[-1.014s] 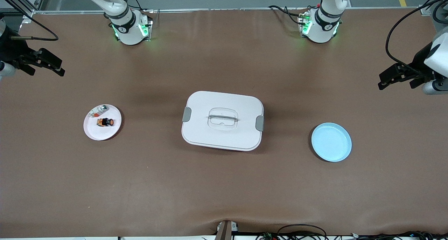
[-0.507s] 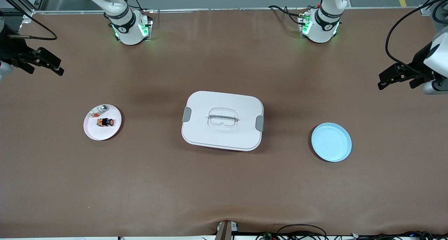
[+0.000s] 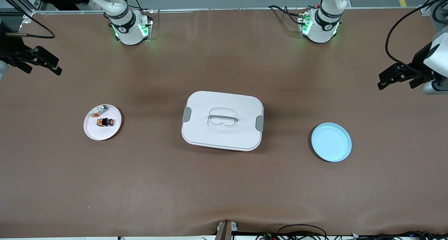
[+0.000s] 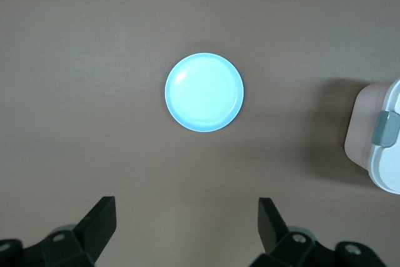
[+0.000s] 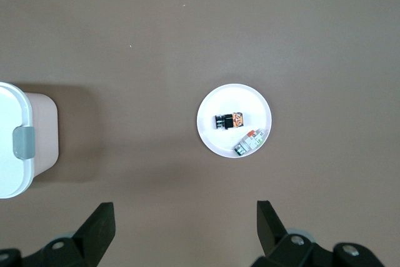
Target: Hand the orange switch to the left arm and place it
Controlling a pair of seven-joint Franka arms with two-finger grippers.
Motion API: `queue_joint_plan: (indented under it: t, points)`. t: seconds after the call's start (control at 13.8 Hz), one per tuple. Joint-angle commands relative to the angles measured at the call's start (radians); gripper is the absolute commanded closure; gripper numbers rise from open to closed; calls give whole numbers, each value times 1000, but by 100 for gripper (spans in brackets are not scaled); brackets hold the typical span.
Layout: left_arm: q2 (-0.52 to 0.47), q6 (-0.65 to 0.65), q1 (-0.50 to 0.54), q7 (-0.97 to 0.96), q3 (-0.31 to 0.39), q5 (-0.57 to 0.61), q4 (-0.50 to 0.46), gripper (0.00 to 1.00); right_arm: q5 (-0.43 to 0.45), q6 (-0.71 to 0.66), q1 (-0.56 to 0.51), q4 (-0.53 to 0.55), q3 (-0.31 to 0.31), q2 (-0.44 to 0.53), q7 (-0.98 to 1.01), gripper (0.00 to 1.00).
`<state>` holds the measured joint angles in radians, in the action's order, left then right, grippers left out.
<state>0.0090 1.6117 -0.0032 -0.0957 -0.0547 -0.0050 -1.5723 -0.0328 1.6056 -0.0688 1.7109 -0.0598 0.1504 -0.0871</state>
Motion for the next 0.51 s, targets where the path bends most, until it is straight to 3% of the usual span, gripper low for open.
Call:
queue_joint_plan:
  t: [0.0,0.43]
  points:
    - [6,-21,-1,20,0,0,18,0,-1,-13,-14,-25,-9,-6,9,0]
    - [6,-26,-4,20,0,0,18,0,-1,-62,-17,-28,-8,-20,9,0]
